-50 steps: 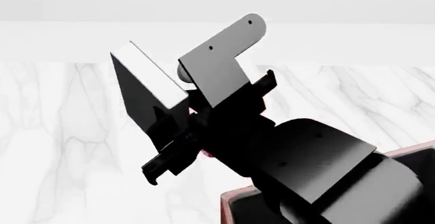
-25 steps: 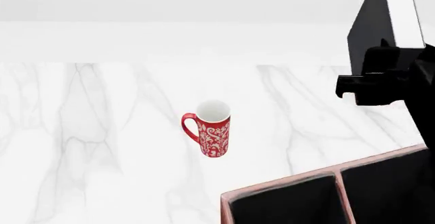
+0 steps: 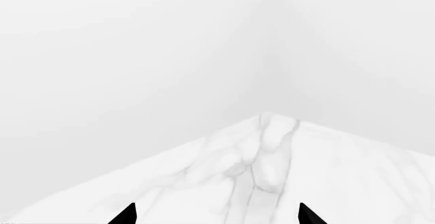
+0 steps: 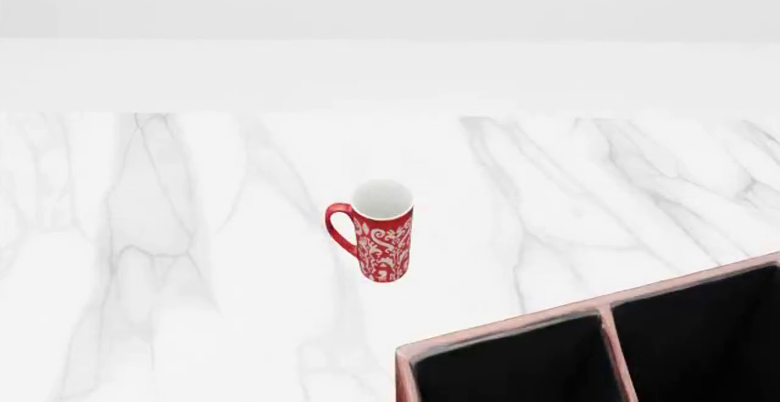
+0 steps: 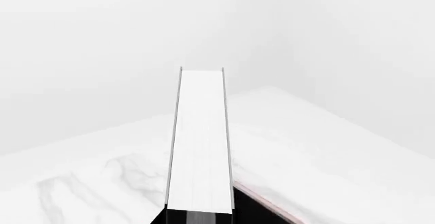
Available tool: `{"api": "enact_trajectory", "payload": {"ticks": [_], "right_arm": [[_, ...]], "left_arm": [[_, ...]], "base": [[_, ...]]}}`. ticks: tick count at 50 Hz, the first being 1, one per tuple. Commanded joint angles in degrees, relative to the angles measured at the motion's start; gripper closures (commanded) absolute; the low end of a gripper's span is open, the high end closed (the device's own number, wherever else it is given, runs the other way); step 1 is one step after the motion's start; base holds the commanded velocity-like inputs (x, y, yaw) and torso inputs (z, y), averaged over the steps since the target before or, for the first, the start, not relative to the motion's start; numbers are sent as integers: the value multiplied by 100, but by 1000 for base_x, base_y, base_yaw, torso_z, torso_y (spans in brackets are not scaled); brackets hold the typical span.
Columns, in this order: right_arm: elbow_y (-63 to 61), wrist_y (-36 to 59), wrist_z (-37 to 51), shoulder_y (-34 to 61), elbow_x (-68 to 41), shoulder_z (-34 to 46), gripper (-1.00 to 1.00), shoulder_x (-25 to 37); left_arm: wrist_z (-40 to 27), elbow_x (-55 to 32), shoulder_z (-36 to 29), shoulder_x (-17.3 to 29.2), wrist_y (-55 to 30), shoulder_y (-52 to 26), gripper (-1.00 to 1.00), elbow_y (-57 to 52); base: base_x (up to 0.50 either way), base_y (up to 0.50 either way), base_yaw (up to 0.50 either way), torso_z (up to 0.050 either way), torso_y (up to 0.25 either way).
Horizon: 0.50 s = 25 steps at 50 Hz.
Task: Pick up the book and place it in the right compartment of the caddy.
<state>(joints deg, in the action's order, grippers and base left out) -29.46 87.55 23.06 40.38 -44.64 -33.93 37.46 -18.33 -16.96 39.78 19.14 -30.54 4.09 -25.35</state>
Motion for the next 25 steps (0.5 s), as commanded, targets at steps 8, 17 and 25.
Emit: {"api": "enact_trajectory", "payload": {"ticks": [8,17,25], "right_arm": [[-71,70,534,-441,-501,-1160,100,177],[42,-138,603,-538,-492,-980,100,222],[52,-530,562,-908,-304,-731,100,250]], "left_arm": [[128,84,156,-122,57,22,-100,40],[107,125,66,-122,79,-2,-100,84],[117,137,34,-141,148,8,-100,147]], "base": [[0,0,0,0,1],[0,0,0,0,1],[0,0,0,2,1]]}}
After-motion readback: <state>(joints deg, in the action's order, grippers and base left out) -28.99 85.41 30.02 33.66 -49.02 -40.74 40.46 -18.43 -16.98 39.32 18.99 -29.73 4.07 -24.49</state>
